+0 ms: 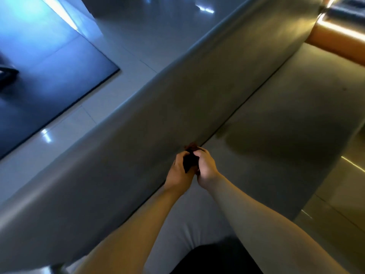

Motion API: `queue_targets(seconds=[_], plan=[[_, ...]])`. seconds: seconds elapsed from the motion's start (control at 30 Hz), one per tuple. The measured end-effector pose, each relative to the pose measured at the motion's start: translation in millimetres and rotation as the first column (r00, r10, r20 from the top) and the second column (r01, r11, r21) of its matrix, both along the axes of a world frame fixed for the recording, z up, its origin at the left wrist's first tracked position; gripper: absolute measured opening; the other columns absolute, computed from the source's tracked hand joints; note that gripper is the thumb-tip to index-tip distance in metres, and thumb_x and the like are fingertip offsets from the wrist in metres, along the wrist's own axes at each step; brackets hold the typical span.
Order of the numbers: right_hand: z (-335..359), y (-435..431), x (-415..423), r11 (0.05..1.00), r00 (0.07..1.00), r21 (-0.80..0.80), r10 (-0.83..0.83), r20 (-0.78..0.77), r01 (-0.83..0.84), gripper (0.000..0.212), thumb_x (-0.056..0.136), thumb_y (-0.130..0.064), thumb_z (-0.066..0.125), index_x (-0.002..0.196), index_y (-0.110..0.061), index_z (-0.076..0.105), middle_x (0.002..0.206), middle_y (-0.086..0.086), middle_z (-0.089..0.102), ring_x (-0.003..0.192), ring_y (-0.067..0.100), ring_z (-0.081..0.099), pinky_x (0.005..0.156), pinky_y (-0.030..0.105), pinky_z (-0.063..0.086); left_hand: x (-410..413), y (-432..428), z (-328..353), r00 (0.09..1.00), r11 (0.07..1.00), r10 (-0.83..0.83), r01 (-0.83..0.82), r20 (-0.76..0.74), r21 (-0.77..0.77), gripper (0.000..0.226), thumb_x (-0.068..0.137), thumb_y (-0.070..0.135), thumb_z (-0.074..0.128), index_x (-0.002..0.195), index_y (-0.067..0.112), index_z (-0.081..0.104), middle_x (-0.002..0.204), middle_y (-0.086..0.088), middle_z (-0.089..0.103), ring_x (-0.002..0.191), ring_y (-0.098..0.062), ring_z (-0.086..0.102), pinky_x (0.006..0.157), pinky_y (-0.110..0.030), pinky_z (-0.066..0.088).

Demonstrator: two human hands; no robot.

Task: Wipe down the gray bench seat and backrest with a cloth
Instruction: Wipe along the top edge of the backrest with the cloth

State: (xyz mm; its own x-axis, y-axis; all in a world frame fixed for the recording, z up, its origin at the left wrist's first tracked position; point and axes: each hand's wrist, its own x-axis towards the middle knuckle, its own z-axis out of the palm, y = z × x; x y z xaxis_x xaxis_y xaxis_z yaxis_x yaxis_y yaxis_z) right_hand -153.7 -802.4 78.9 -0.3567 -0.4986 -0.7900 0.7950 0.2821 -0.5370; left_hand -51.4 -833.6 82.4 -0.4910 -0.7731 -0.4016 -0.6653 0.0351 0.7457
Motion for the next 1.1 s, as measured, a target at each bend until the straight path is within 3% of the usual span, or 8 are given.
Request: queue_targets(seconds=[0.1, 0.27, 0.43, 0.53, 0.63, 0.87, 1.0, 1.1], plan=[[18, 22, 12, 0.991, 0.994, 0.083, 0.109, -0.015, -0.107, 0.024, 0.102, -0.020, 0.049, 0.121, -0.019, 0.063, 0.115, 0.011, 0.067, 0.093, 0.022, 0.064, 0.069, 0.034, 0.051, 5, 28, 18, 0.981, 0.979, 0.188, -0.192, 0.047, 0.075, 0.036, 0.097, 0.029, 0.063, 0.131, 0.025, 0.050, 0.114, -0.001, 0.069, 0.101, -0.019, 0.068, 0.075, -0.024, 0.050], [44, 48, 19, 0.971, 0.974, 0.140, 0.207, -0.091, -0.193, 0.015, 0.103, -0.025, 0.053, 0.112, -0.019, 0.064, 0.103, 0.007, 0.066, 0.090, 0.022, 0.064, 0.066, 0.033, 0.050, 16, 60, 56, 0.947, 0.938, 0.315, -0.321, 0.067, 0.132, 0.019, 0.100, 0.022, 0.054, 0.119, 0.025, 0.056, 0.091, -0.002, 0.071, 0.076, -0.015, 0.068, 0.065, -0.027, 0.052], [61, 72, 36, 0.969, 0.962, 0.122, 0.232, -0.146, -0.215, 0.014, 0.101, -0.028, 0.061, 0.110, -0.018, 0.063, 0.102, 0.006, 0.068, 0.088, 0.021, 0.067, 0.062, 0.031, 0.051, 32, 77, 83, 0.916, 0.893, 0.394, -0.402, 0.082, 0.203, 0.024, 0.105, 0.027, 0.043, 0.118, 0.019, 0.061, 0.094, -0.005, 0.073, 0.084, -0.021, 0.070, 0.075, -0.036, 0.057], [71, 82, 52, 0.973, 0.954, 0.115, 0.222, -0.203, -0.202, 0.015, 0.096, -0.031, 0.067, 0.104, -0.025, 0.057, 0.112, 0.009, 0.067, 0.096, 0.027, 0.069, 0.078, 0.046, 0.060, 45, 87, 102, 0.895, 0.858, 0.434, -0.445, 0.102, 0.257, 0.029, 0.106, 0.031, 0.039, 0.122, 0.018, 0.060, 0.104, -0.005, 0.071, 0.096, -0.022, 0.068, 0.093, -0.047, 0.056], [87, 85, 70, 0.970, 0.941, 0.109, 0.237, -0.241, -0.217, 0.022, 0.092, -0.037, 0.069, 0.100, -0.029, 0.050, 0.118, 0.012, 0.063, 0.100, 0.031, 0.068, 0.086, 0.053, 0.060, 61, 91, 120, 0.865, 0.811, 0.495, -0.496, 0.088, 0.310, 0.033, 0.106, 0.036, 0.039, 0.122, 0.020, 0.063, 0.109, -0.005, 0.070, 0.100, -0.023, 0.068, 0.097, -0.048, 0.055], [120, 95, 130, 0.966, 0.959, -0.053, 0.246, -0.139, -0.255, 0.029, 0.092, -0.028, 0.071, 0.113, -0.025, 0.050, 0.116, 0.015, 0.065, 0.098, 0.035, 0.069, 0.051, 0.030, 0.050, 119, 96, 144, 0.827, 0.756, 0.559, -0.539, 0.062, 0.372, 0.039, 0.104, 0.039, 0.039, 0.099, 0.019, 0.072, 0.092, -0.011, 0.077, 0.087, -0.032, 0.073, 0.088, -0.047, 0.059], [131, 98, 175, 0.954, 0.944, -0.092, 0.262, -0.202, -0.284, 0.030, 0.093, -0.020, 0.070, 0.112, -0.024, 0.048, 0.114, 0.012, 0.064, 0.093, 0.028, 0.068, 0.058, 0.035, 0.053, 158, 96, 149, 0.845, 0.787, 0.534, -0.511, 0.033, 0.346, 0.040, 0.107, 0.031, 0.034, 0.104, 0.011, 0.068, 0.096, -0.022, 0.074, 0.079, -0.033, 0.069, 0.064, -0.036, 0.056], [132, 103, 209, 0.946, 0.898, -0.048, 0.288, -0.332, -0.322, 0.026, 0.097, -0.013, 0.065, 0.114, -0.021, 0.048, 0.107, 0.006, 0.062, 0.089, 0.020, 0.066, 0.056, 0.026, 0.053, 195, 96, 151, 0.872, 0.836, 0.490, -0.474, 0.013, 0.278, 0.026, 0.104, 0.017, 0.039, 0.111, 0.018, 0.064, 0.101, -0.008, 0.072, 0.087, -0.020, 0.069, 0.063, -0.026, 0.055]])
